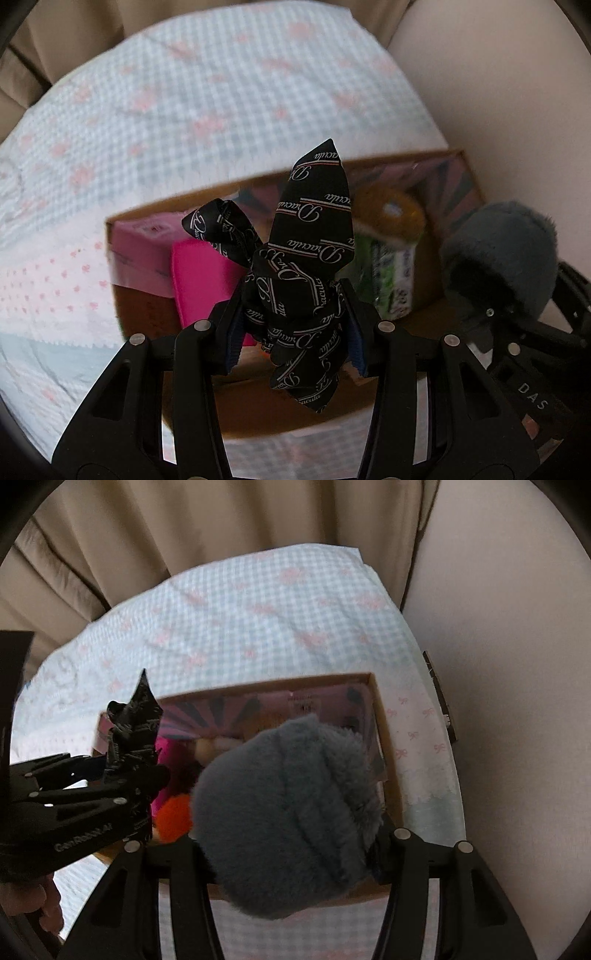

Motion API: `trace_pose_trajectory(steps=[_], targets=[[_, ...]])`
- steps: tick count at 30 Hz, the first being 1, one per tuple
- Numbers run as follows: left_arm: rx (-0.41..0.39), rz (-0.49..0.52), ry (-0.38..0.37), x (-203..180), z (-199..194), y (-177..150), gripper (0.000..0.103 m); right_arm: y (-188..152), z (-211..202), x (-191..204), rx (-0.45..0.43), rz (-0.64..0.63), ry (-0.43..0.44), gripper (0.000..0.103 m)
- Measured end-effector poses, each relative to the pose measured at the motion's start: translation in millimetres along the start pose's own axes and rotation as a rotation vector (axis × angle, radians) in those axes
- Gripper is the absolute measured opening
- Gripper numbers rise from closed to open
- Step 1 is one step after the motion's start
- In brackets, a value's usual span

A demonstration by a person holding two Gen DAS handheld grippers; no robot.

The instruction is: Organize soft objects

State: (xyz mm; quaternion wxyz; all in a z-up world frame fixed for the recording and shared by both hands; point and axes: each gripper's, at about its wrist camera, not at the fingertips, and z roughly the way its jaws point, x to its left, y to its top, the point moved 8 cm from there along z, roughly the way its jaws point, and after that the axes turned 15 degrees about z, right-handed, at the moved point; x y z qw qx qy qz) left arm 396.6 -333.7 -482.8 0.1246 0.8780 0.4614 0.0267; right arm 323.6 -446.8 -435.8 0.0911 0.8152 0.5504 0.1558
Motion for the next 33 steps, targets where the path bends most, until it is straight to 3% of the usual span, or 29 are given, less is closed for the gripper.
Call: trace_pose_trajectory(steps=[2, 4, 6, 7, 8, 10, 23, 33], targets=[[-0.006, -0.004, -0.002, 1.7, 2.5, -0.9, 0.046, -2.5, 3.8, 1.5, -0.006, -0.015, -0.007, 0.055], [-0.029, -0.004, 0.022, 5.3, -4.4, 1.3, 0.065, -2.8, 5.5, 3.1, -0.020, -0.020, -0.003, 0.066], [-0.038, 0.006, 0.101, 15.3, -13.9, 3.5, 0.096, -3.9, 5.5, 6.1, -0.034, -0.021, 0.021, 0.080], [-0.040, 0.011, 0.113, 19.3, -15.7, 3.0, 0.100, -4.6, 5.1, 6.1, -0.042, -0.018, 0.029, 0.085], [-0.048, 0.011, 0.106, 22.5, -17.6, 2.1, 0.101, -5.4, 4.1, 6.1, -0.045, -0.014, 0.044, 0.095], [-0.060, -0.012, 0.084, 30.5, -23.3, -2.2, 0.101, -7.0, 2.5, 6.6, -0.042, 0.002, 0.081, 0.101], [-0.100, -0.026, 0.122, 40.6, -66.7, -20.9, 0.101, -7.4, -39.9, 15.3, -0.104, 0.017, 0.122, 0.101], [-0.227, -0.073, 0.190, 41.4, -164.1, -50.0, 0.101, -12.9, -122.4, 43.0, -0.179, -0.013, 0.203, 0.101]])
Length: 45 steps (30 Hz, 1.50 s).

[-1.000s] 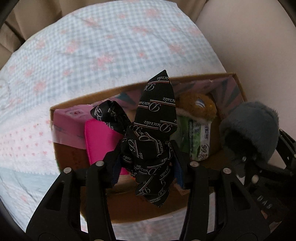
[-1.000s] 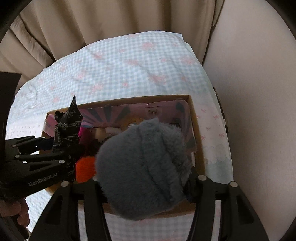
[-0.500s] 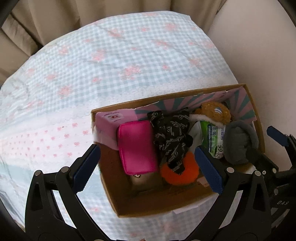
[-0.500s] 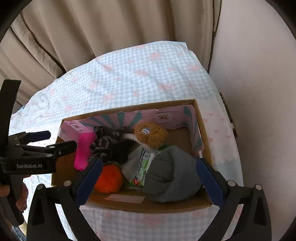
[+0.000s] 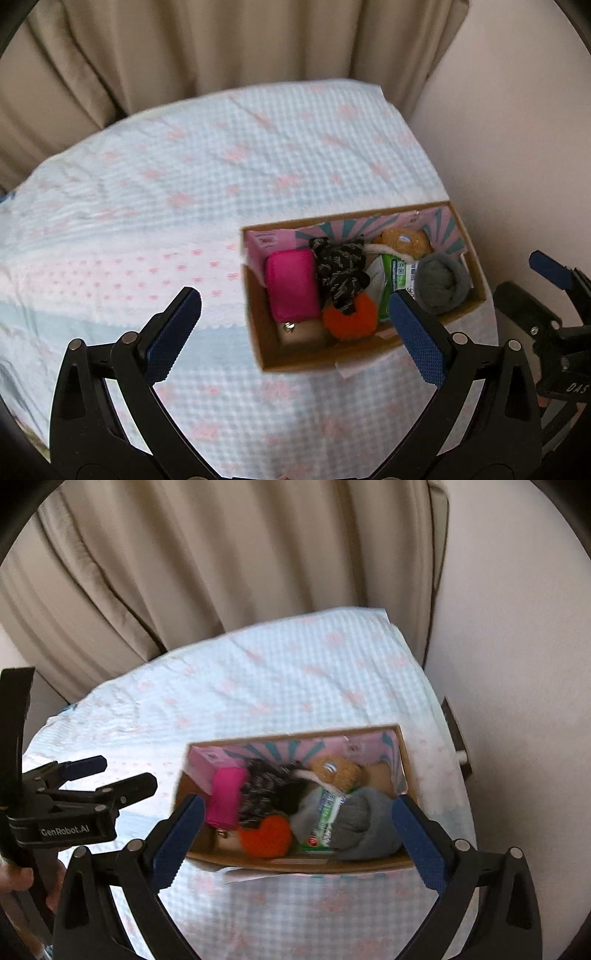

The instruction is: Organize soft objects

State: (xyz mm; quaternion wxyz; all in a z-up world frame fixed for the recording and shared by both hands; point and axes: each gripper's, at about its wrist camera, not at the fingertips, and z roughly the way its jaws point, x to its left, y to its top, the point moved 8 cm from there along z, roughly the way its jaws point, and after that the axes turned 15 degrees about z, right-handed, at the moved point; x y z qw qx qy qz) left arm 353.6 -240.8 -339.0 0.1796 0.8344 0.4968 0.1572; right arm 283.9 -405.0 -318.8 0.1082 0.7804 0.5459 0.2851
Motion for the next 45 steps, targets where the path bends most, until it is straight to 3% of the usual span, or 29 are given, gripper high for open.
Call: trace_pose_trajectory(steps=[10, 16, 21, 30, 45], targets=[[-0.252, -0.091, 0.143, 40.6, -170.1, -21.1, 0.101, 6.6, -119.4, 71.5, -0.133, -0.095, 0.108, 0.101], [-0.406, -0.105, 0.249, 57.4, -270.1, -39.9, 0.101, 3.9, -195.1, 109.1, -0.249, -0.114, 0.126, 0.101], [-0.501, -0.120, 0.277, 67.0, -329.2, -60.6, 0.101, -4.6, -249.9, 134.5, -0.351, -0.132, 0.112, 0.101], [-0.589, -0.121, 0.327, 70.3, -384.5, -102.6, 0.101, -34.4, -300.3, 160.6, -0.475, -0.165, 0.053, 0.101], [-0.627, -0.106, 0.317, 74.2, -403.3, -123.7, 0.101, -51.7, -318.1, 177.0, -0.524, -0.160, 0.030, 0.101]])
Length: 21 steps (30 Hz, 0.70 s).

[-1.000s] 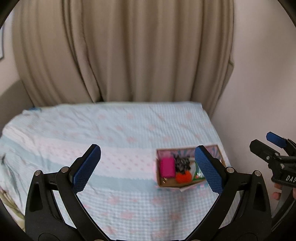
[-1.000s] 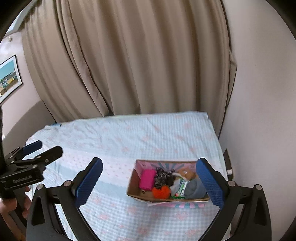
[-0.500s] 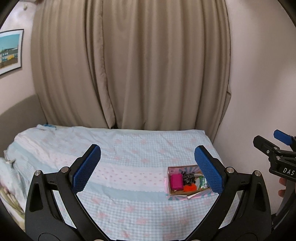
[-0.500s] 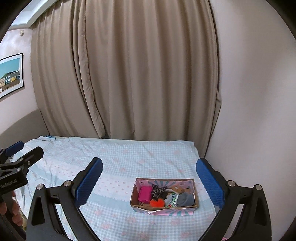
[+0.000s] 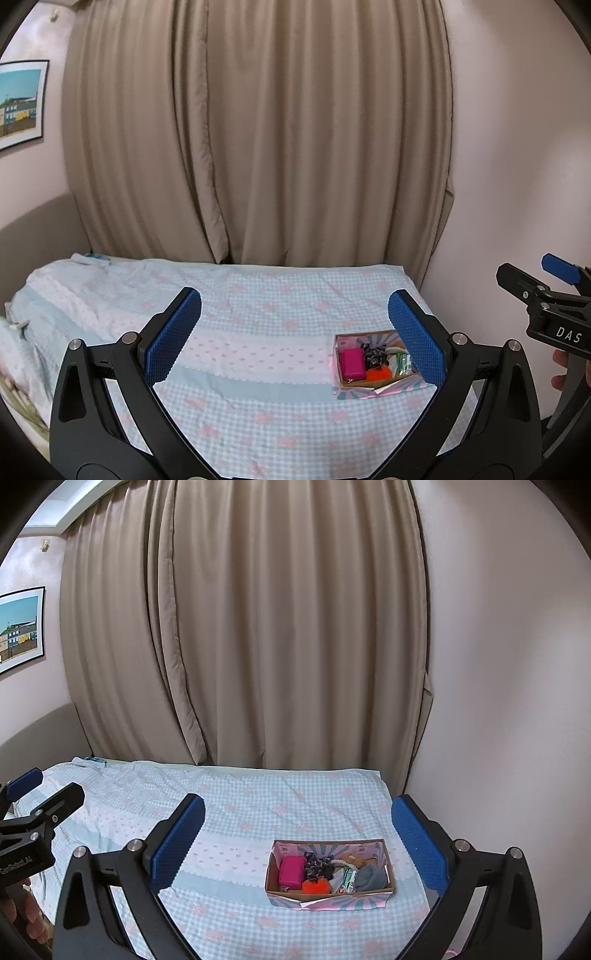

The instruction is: Organize soft objects

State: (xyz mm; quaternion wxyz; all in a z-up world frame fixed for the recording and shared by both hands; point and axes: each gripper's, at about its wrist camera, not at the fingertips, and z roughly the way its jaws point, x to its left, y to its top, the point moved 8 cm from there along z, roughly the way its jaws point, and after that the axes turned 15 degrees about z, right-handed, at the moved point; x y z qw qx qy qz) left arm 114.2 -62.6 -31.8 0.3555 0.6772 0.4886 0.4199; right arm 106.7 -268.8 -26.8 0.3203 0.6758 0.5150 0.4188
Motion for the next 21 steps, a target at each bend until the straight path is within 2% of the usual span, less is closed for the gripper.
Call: trace_pose_trajectory(steps=[21], targets=[[-0.020, -0.013, 0.007, 11.0, 5.0, 2.3, 0.101, -2.1, 6.6, 7.7, -0.001, 0.003, -0.010, 0.101]])
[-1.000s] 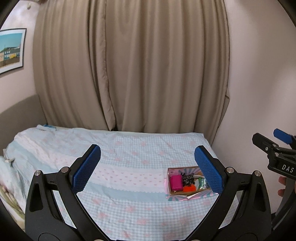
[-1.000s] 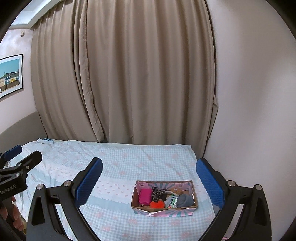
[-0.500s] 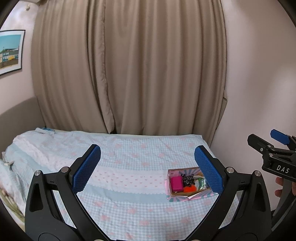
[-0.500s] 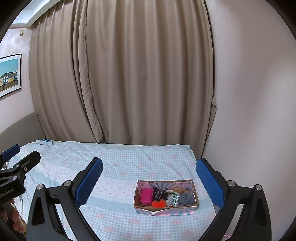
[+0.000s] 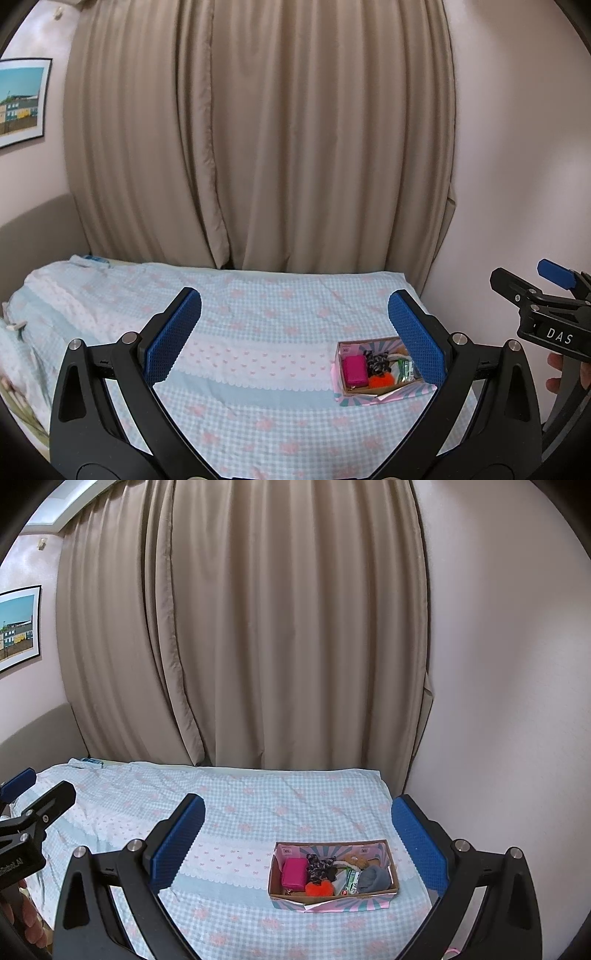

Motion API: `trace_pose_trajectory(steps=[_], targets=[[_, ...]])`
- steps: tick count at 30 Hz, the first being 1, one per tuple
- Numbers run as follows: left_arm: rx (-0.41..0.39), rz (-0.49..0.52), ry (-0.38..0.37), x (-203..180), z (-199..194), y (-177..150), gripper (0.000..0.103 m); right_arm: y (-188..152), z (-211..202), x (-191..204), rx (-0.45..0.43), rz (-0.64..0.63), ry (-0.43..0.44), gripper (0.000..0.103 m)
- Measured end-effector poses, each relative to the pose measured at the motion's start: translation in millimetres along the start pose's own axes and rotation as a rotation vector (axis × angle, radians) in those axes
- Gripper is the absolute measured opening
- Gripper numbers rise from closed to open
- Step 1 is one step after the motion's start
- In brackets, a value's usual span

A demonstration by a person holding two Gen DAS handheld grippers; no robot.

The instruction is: Organize soft objects

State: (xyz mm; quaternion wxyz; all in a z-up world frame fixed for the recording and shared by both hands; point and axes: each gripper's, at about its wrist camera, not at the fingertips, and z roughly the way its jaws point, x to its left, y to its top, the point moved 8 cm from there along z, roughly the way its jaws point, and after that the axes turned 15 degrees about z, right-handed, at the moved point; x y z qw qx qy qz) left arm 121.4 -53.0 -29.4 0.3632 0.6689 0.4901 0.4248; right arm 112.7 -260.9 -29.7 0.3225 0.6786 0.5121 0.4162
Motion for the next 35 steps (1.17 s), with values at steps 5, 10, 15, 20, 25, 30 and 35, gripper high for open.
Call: trace_pose_trajectory(steps=[5, 10, 15, 20, 25, 30, 35], targets=[[0.002, 0.004, -0.005, 0.7, 4.6, 1.9, 0.101, 2.9, 2.7, 0.7, -0.002, 0.003, -0.010, 0.101], [0.002, 0.004, -0.004, 0.7, 7.1, 2.5, 0.101, 5.0, 5.1, 1.5, -0.004, 0.005, -0.017, 0.101], [-0.001, 0.005, 0.000, 1.6, 8.6, 3.2, 0.101, 6.9, 8.8, 1.8, -0.001, 0.006, -0.023, 0.101], [-0.011, 0.010, 0.008, 3.8, 12.9, 2.1, 0.101, 7.4, 8.9, 2.3, -0.002, 0.005, -0.023, 0.101], [-0.026, 0.021, 0.014, 5.7, 15.8, 1.6, 0.102, 8.1, 10.1, 3.1, -0.001, 0.007, -0.023, 0.101], [-0.046, 0.030, 0.054, 12.8, 17.7, 2.9, 0.103, 10.2, 16.4, 7.5, 0.007, 0.006, -0.023, 0.101], [-0.016, 0.028, 0.055, 22.4, 34.9, -2.8, 0.103, 5.5, 34.7, 14.3, 0.046, 0.007, -0.031, 0.101]])
